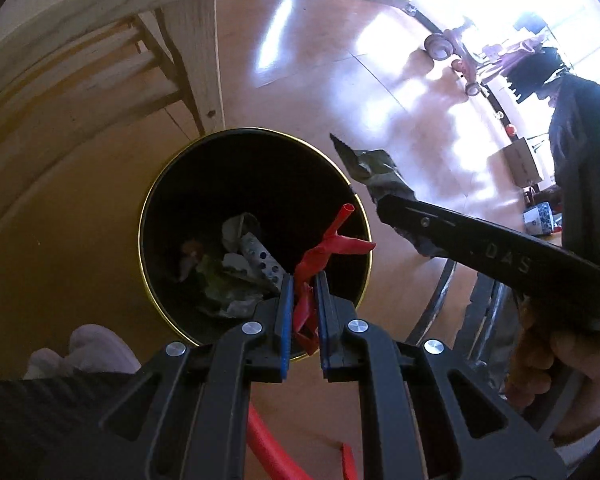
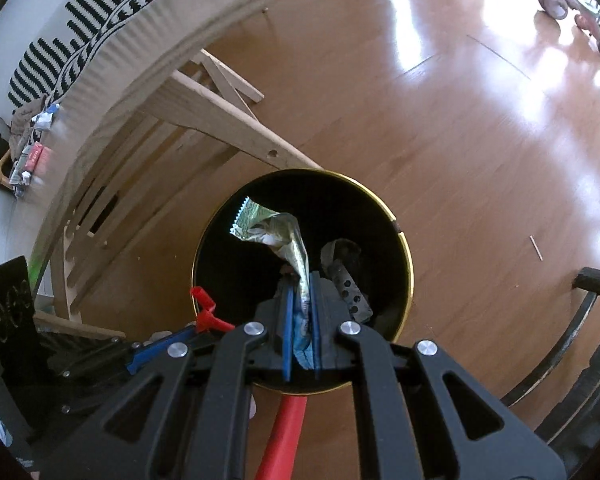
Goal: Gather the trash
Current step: 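Carry the ribbon and foil wrapper over the black bin and release both, then return both tools to the table trash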
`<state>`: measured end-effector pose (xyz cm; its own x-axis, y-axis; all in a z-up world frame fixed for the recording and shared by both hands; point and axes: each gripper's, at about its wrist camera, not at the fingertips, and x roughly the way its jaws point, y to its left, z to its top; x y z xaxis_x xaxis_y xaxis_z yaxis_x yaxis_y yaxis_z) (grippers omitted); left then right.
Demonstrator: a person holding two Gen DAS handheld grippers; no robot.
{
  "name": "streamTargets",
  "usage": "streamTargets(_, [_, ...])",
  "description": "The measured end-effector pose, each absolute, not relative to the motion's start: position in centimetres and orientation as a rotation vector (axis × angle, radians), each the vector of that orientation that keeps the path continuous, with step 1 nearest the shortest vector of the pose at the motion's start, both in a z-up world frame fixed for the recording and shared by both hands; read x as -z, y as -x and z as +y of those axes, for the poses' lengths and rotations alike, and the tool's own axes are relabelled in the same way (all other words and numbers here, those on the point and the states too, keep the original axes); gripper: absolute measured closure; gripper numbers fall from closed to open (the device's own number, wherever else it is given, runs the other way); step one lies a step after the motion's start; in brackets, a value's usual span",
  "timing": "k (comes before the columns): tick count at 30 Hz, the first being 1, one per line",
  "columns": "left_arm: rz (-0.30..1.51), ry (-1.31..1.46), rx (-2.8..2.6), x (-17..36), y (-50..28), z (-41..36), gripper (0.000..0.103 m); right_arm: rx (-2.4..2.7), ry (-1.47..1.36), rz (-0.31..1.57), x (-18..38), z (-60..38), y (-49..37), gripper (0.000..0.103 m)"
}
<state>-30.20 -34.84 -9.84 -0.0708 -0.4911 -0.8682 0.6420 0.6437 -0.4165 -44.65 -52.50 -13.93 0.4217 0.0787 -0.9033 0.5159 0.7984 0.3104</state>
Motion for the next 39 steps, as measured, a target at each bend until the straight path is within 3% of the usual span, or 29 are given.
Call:
streamTargets(7, [1.366, -0.137, 0.927, 10.1, 30.2, -35.0, 0.093, 0.291, -0.654, 1.125, 14.5, -52.8, 43.5, 0.095])
streamTargets(8, [1.367, -0.146, 0.917, 10.1, 30.3, -35.0, 0.089, 0.281, -0.67, 1.119, 14.6, -53.0, 43.2, 0.088])
streamTargets(9, [1.368, -0.153, 0.899, 10.0, 30.4, -35.0, 0.08, 0.299, -0.678, 1.108, 14.3, -53.3, 43.3, 0.073])
streamTargets(10, [1.375, -0.147, 0.873, 10.1, 30.4, -35.0, 0.034, 0.329, -0.683, 1.088, 13.8, -53.8, 43.5, 0.018])
streamTargets(11, [1.362, -0.121, 0.852, 10.0, 30.3, -34.8, 0.008, 0.35, -0.684, 1.061, 13.3, -54.2, 43.8, 0.009])
streamTargets(12, [1.33, -0.092, 0.839, 9.6, 30.3, -34.5, 0.006, 0.371, -0.678, 1.035, 12.4, -54.7, 44.2, 0.006])
streamTargets(18, [1.257, -0.099, 0.943, 6.2, 31.1, -34.6, 0.006, 0.492, -0.523, 0.9, 7.3, -55.4, 45.3, 0.006])
streamTargets(23, [1.1, -0.029, 0.912, -0.3, 28.8, -30.7, 0.006, 0.471, -0.455, 0.786, 3.2, -54.1, 43.7, 0.006])
streamTargets(34, [0.956, 0.037, 0.297, -7.0, 11.2, -6.6, 0.006, 0.138, -0.259, 0.8, -1.1, -42.5, 28.9, 0.006])
streamTargets(39, [0.945, -0.017, 0.181, -8.5, 4.3, -0.8, 0.006, 0.051, -0.204, 0.78, -3.0, -37.4, 20.8, 0.006])
